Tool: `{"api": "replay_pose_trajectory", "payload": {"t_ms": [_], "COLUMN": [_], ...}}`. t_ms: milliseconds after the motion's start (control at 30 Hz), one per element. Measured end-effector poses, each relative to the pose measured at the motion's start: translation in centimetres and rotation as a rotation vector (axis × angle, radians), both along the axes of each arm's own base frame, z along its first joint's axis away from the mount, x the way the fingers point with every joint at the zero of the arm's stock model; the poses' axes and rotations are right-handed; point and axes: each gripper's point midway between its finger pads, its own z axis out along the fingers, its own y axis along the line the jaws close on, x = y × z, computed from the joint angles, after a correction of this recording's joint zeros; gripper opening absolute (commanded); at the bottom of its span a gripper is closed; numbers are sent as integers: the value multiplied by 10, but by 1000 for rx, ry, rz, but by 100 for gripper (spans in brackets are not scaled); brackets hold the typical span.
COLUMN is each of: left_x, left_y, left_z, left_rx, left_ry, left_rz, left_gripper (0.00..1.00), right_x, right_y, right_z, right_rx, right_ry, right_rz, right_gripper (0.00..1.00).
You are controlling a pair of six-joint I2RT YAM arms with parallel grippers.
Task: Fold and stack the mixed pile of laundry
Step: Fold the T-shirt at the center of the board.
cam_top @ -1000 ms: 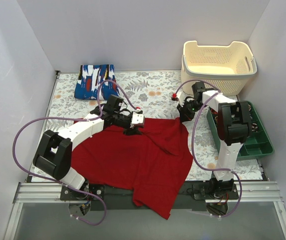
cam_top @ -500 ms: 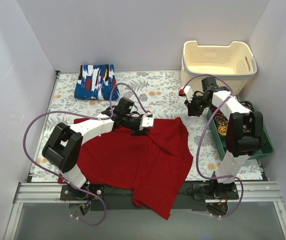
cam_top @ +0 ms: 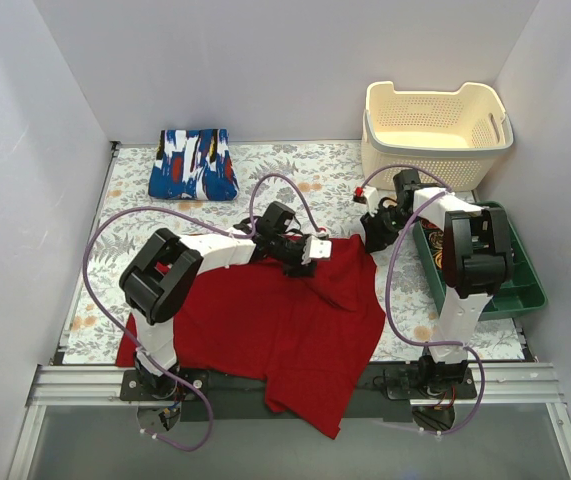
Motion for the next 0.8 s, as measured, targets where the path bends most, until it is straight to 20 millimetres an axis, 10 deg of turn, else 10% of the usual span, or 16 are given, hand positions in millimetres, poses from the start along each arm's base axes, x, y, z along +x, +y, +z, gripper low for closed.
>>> {"api": "replay_pose_trajectory", "payload": {"t_ms": [433,667,800], "left_x": [4,7,2], "left_y": [-9,-12,-13], "left_z": [-15,-17,-26], "left_rx": [22,16,34], "left_ry": [-2,-10,2], "left_rz": [24,29,13], "left_gripper": [36,31,27], "right_x": [-2,1,3], "right_y": [9,18,16], "right_z": [1,-2,-4], "right_rx": [55,40,19], "right_ry": [26,-1,-12], "right_rz": [-37,-49,-71], "right_gripper": [42,2,1]}}
